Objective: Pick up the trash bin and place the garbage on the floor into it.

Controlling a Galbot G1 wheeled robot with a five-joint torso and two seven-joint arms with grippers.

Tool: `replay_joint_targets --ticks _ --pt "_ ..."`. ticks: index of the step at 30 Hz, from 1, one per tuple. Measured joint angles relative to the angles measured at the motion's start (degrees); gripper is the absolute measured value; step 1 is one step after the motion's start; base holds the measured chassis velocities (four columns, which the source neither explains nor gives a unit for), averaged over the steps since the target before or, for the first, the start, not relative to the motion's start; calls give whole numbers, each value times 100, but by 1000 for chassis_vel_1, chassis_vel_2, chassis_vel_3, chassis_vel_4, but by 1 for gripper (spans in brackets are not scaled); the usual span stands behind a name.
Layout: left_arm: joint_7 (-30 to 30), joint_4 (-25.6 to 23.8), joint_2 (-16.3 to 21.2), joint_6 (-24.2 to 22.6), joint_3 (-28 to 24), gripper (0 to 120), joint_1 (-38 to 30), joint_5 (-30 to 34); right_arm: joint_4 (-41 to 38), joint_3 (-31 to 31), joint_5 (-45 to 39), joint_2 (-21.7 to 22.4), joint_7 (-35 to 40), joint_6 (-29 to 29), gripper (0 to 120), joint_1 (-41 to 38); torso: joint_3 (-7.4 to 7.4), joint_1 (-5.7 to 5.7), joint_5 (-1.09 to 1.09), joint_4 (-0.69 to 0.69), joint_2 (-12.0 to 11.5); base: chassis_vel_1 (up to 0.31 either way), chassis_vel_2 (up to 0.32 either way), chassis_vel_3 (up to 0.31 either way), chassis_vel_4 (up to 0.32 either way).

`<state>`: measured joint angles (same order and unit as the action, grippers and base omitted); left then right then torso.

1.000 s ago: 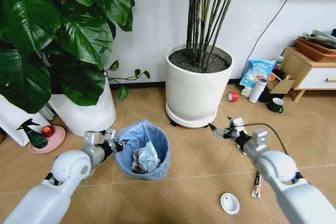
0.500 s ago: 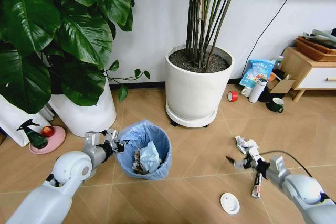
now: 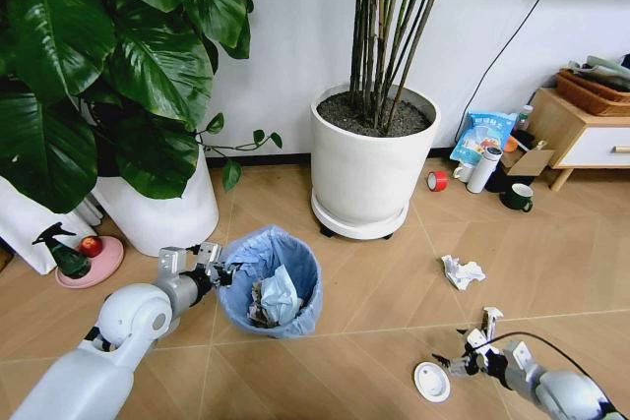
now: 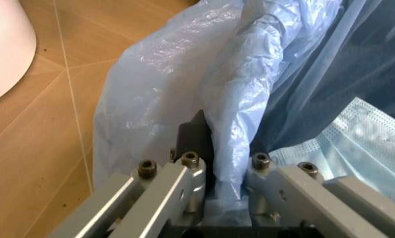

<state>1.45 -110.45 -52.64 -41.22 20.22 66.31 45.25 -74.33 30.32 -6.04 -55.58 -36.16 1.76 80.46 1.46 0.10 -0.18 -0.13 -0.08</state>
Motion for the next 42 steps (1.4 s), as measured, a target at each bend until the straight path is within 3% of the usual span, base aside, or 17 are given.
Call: replay_joint_targets --ticks 11,27,42 --pt "29 10 -52 2 -26 2 18 17 505 -68 339 -483 113 -131 100 -253 0 0 0 0 0 0 0 0 0" --pt "85 -51 -2 2 -44 2 -6 42 739 -135 395 -850 378 66 100 -515 -1 0 -6 -1 1 0 0 0 0" --pt "98 -109 26 1 -20 2 42 39 837 -127 387 -971 371 77 66 -579 -1 -1 -4 -2 3 0 0 0 0"
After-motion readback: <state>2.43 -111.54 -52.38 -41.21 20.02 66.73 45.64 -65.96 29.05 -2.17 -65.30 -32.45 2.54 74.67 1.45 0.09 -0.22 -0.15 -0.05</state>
